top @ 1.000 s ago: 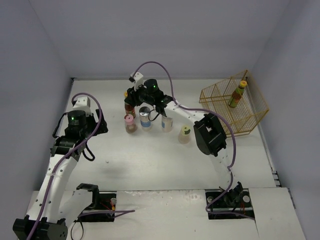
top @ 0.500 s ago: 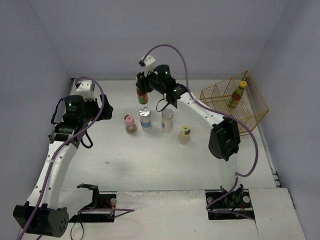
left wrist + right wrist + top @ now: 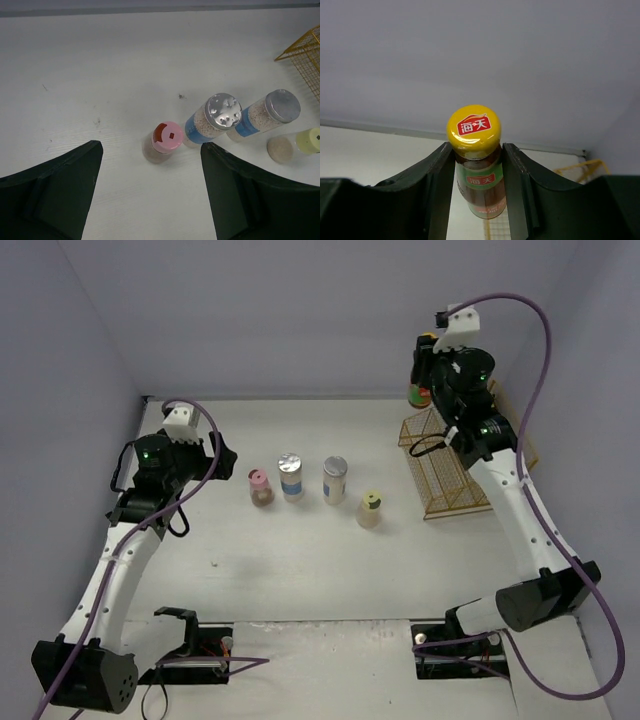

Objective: Organize the condiment bottles

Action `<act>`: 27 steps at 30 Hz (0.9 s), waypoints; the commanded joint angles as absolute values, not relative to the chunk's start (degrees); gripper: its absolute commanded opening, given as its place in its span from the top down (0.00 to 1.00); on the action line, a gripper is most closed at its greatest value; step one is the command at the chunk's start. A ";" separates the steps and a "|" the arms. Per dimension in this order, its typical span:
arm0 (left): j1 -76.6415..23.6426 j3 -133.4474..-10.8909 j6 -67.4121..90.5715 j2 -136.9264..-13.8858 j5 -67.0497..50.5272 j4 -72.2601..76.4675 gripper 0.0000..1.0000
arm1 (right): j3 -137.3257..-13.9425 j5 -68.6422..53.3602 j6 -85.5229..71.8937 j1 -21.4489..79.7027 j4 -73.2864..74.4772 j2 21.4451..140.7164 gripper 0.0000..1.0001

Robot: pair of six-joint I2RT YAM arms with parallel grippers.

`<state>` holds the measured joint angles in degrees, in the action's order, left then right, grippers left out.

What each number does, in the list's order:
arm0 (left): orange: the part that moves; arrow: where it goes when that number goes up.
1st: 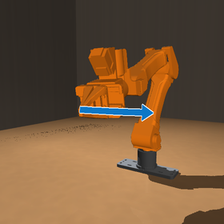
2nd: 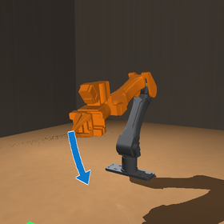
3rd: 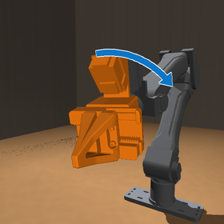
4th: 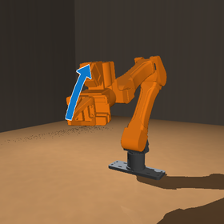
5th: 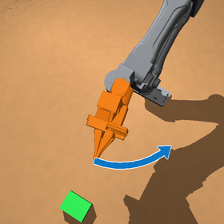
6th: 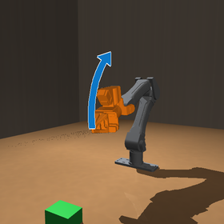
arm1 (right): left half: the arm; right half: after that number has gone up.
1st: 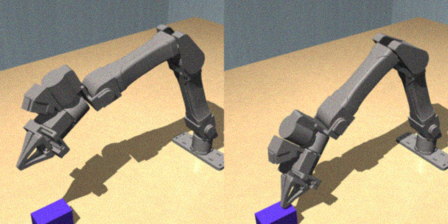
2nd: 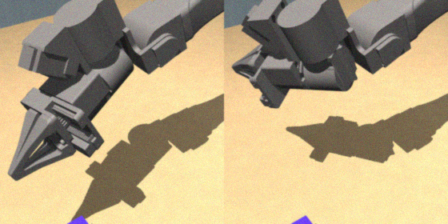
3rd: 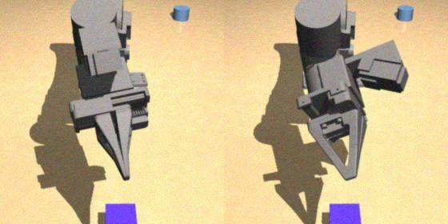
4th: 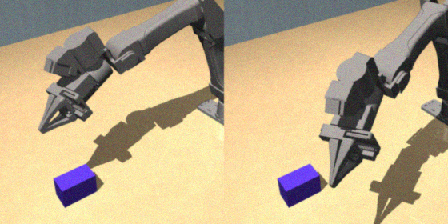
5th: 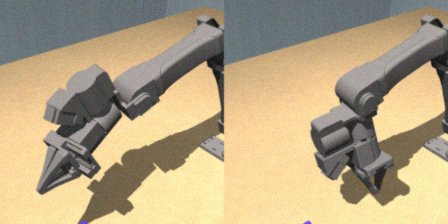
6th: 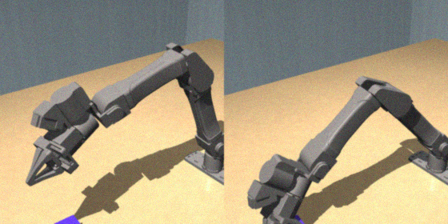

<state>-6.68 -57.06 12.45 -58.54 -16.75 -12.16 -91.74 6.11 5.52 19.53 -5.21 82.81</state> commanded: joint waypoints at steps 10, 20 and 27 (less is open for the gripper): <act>-6.24 -57.13 11.07 -56.77 -17.14 -8.17 0.20 | -83.51 20.47 2.47 4.76 -6.94 72.07 1.00; -6.42 -57.22 11.43 -57.30 -17.67 -8.79 0.20 | -78.93 26.09 0.35 0.36 -12.65 69.87 1.00; -6.50 -57.30 11.60 -57.57 -17.84 -8.88 0.20 | -79.02 27.24 0.00 -2.20 -13.45 70.22 1.00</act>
<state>-6.68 -55.64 12.12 -57.76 -16.91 -11.75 -77.34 23.68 0.34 -1.41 -1.21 73.28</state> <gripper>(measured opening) 0.800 0.400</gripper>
